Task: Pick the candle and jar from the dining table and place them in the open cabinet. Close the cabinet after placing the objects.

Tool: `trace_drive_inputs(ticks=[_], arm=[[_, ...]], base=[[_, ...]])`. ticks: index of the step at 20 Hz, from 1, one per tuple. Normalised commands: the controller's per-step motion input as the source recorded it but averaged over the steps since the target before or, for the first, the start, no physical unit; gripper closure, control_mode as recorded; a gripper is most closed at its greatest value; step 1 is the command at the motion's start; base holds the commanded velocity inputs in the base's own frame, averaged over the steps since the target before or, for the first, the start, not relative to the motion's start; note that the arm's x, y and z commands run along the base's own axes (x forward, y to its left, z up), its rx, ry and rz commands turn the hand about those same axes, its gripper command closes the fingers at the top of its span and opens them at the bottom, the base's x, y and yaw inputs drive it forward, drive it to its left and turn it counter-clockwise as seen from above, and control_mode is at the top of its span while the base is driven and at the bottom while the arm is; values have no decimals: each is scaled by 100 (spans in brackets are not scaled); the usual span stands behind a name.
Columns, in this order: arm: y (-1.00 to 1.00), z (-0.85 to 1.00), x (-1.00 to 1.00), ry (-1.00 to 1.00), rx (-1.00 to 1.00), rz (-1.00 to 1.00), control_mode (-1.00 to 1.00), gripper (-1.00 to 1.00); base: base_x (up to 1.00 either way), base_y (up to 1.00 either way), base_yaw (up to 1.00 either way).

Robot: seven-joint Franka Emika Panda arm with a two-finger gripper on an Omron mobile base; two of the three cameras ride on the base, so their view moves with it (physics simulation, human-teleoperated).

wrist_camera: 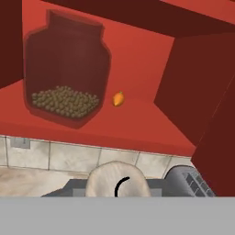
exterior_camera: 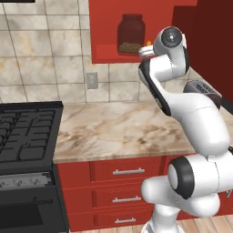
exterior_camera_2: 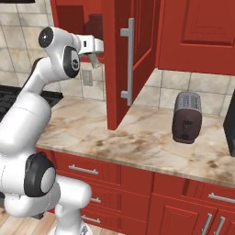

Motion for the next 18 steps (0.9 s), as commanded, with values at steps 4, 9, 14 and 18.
trace_drive_inputs(ticks=[4,9,14,18], arm=[[-14,14,55,0,0,0,-100,100],[-14,18,65,0,0,0,-100,100],[-19,10,47,0,0,0,-100,100],[-6,-1,5,-8,0,-1,-100,100]], base=[[0,0,0],[0,0,0],[0,0,0],[0,0,0]])
